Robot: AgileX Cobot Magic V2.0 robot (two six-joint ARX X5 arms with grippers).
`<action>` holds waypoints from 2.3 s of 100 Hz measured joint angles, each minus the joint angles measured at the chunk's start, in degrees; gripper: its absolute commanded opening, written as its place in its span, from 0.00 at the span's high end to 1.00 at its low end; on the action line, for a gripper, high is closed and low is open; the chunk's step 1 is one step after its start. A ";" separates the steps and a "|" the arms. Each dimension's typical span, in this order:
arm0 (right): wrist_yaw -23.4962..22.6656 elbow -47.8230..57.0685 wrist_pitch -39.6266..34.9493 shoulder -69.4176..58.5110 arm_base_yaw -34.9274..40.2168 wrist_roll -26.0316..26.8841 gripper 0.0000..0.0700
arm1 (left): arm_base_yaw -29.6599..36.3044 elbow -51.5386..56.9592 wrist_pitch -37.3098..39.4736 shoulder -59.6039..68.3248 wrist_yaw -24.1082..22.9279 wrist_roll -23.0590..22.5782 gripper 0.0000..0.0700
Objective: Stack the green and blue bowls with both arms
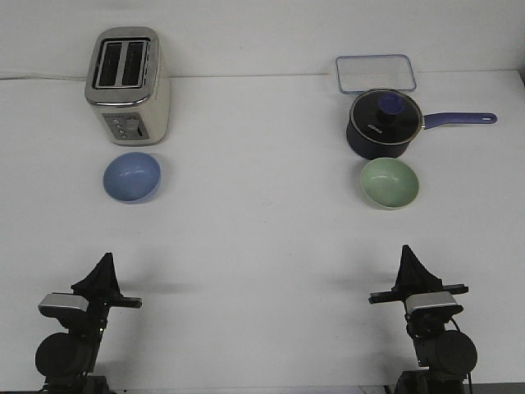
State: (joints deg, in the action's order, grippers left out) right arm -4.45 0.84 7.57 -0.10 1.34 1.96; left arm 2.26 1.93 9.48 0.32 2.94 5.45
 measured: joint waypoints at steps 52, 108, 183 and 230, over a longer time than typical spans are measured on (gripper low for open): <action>0.28 2.73 -5.84 -0.02 0.00 0.00 1.00 | 0.00 0.00 0.00 0.00 0.00 0.00 0.98; 4.70 36.22 -32.83 -23.21 0.04 0.00 1.00 | 0.00 0.00 0.00 0.00 0.00 0.00 0.98; 4.48 54.27 -50.36 -52.06 0.04 0.02 1.00 | 0.00 0.00 0.00 0.00 0.00 0.00 0.98; 4.48 54.27 -53.53 -52.06 0.04 0.57 0.32 | 0.00 0.00 0.00 0.00 0.00 0.00 0.98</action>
State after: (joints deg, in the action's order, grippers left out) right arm 0.03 55.11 -45.95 -52.16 1.39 2.52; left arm 2.26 1.93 9.48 0.32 2.94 5.45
